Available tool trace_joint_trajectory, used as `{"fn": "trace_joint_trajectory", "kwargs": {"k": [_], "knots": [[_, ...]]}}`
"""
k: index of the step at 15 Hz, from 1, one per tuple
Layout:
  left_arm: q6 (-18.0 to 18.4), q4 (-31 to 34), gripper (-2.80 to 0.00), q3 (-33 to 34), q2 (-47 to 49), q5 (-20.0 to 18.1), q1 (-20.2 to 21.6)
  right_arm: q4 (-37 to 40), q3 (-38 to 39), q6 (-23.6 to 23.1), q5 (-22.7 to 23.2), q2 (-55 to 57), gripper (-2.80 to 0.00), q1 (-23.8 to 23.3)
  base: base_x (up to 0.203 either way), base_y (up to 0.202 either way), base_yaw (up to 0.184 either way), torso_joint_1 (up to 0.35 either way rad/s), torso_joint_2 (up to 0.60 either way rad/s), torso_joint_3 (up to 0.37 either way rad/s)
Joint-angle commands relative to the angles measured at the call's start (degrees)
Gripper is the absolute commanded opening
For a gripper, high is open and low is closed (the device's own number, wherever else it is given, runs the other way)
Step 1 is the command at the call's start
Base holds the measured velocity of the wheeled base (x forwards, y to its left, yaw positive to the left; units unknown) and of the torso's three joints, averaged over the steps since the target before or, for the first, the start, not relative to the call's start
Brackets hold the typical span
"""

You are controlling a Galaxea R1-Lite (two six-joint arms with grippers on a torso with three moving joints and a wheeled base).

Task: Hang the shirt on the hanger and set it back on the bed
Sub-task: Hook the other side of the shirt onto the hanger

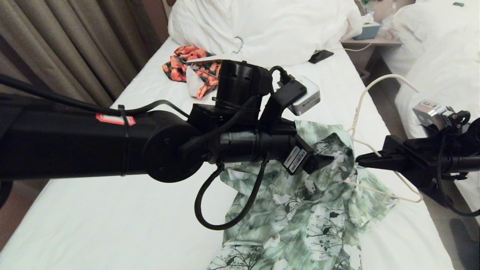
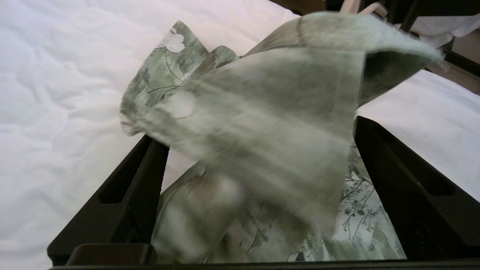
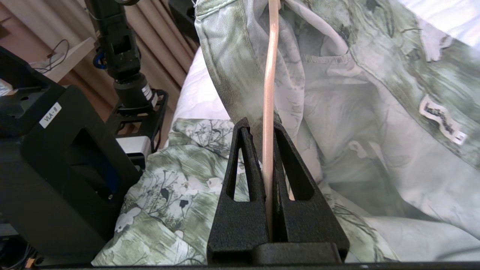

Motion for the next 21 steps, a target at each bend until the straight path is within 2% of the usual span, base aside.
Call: {"fn": "trace_joint_trajectory", "kwargs": {"k": [1,3,14,15,21], "knots": [[0.2,0.6,0.00,-0.5,0.7,-0.1,-0.5,0.1,0.0,-0.3,0.5,0.3,-2.80,0.3,0.000,0.000,0.000,0.000,0.00,0.000],[0.2,2.2,0.00,-1.1,1.2,-0.2,-0.9,0.1,0.0,-0.3,0.5,0.3,-2.80,0.8,0.000,0.000,0.000,0.000,0.00,0.000],[0.4,2.4,0.00,-1.5,2.2,-0.3,-1.4,0.2,-0.2,-0.2,0.5,0.8,-2.80,2.0,0.000,0.000,0.000,0.000,0.00,0.000],[0.4,2.4,-2.80,-1.5,2.1,-0.4,-1.5,0.2,-0.2,-0.2,0.5,0.9,-2.80,2.0,0.000,0.000,0.000,0.000,0.00,0.000],[0.4,3.1,-2.80,-1.5,1.9,-0.2,-2.1,0.2,-0.3,-0.2,0.5,1.4,-2.80,1.7,0.000,0.000,0.000,0.000,0.00,0.000]]}}
